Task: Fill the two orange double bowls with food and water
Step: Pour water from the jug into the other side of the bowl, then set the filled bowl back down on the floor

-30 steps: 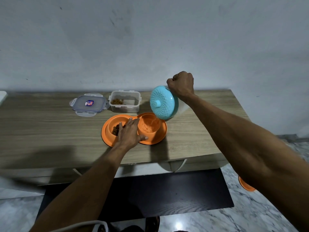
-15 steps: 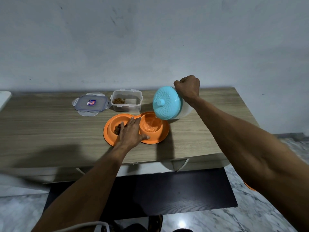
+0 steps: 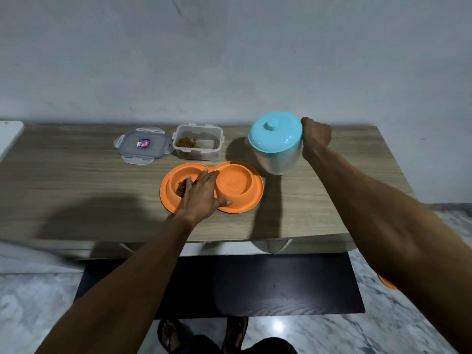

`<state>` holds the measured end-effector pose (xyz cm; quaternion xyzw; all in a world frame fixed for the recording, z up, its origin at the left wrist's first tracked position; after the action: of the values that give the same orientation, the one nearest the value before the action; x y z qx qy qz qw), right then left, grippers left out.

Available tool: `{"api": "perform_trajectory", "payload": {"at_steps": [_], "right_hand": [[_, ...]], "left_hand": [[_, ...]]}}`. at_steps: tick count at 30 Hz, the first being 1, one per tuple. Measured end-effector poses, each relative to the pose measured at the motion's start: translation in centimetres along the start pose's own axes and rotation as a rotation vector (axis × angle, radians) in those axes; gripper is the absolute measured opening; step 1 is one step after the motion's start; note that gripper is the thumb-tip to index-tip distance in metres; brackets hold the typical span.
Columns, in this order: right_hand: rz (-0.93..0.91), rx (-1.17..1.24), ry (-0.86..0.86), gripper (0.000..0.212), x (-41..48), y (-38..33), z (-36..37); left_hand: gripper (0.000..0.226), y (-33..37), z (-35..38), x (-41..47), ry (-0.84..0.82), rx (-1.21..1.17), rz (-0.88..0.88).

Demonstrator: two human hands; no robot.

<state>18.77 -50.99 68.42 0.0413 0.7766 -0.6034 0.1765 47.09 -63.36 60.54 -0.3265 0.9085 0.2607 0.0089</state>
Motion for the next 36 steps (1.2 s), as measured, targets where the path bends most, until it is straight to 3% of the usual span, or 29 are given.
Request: {"api": "perform_trajectory", "payload": {"at_steps": [13, 22, 26, 30, 36], "right_hand": [[0.129, 0.180, -0.010, 0.010, 2.1, 3.7, 0.9], [0.167, 0.380, 0.065, 0.045, 0.5, 5.9, -0.2], [0.224, 0.160, 0.132, 0.053, -1.2, 9.2, -1.3], [0.196, -0.081, 0.073, 0.051, -6.5, 10.7, 0.3], [0.158, -0.430, -0.135, 0.067, -10.9, 12.5, 4.8]], "left_hand": [[0.093, 0.0, 0.2, 0.2, -0.015, 0.018, -0.023], [0.096, -0.1, 0.0, 0.0, -0.064, 0.059, 0.032], [0.090, -1.3, -2.0, -0.7, 0.107, -0.013, -0.017], [0.080, -5.2, -4.2, -1.8, 0.301, -0.081, -0.244], [0.073, -11.0, -4.2, -2.7, 0.198, -0.228, -0.636]]}}
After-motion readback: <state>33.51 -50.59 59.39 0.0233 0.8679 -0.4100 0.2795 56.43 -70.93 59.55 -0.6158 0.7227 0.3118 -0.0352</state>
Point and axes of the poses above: each hand's wrist, its own x-axis towards the middle knuckle, its own z-axis out of the palm, y = z × x, the point moved 6 cm from there along x, towards the middle knuckle, and after that the axes turned 4 degrees about -y, right-handed, at the moved point
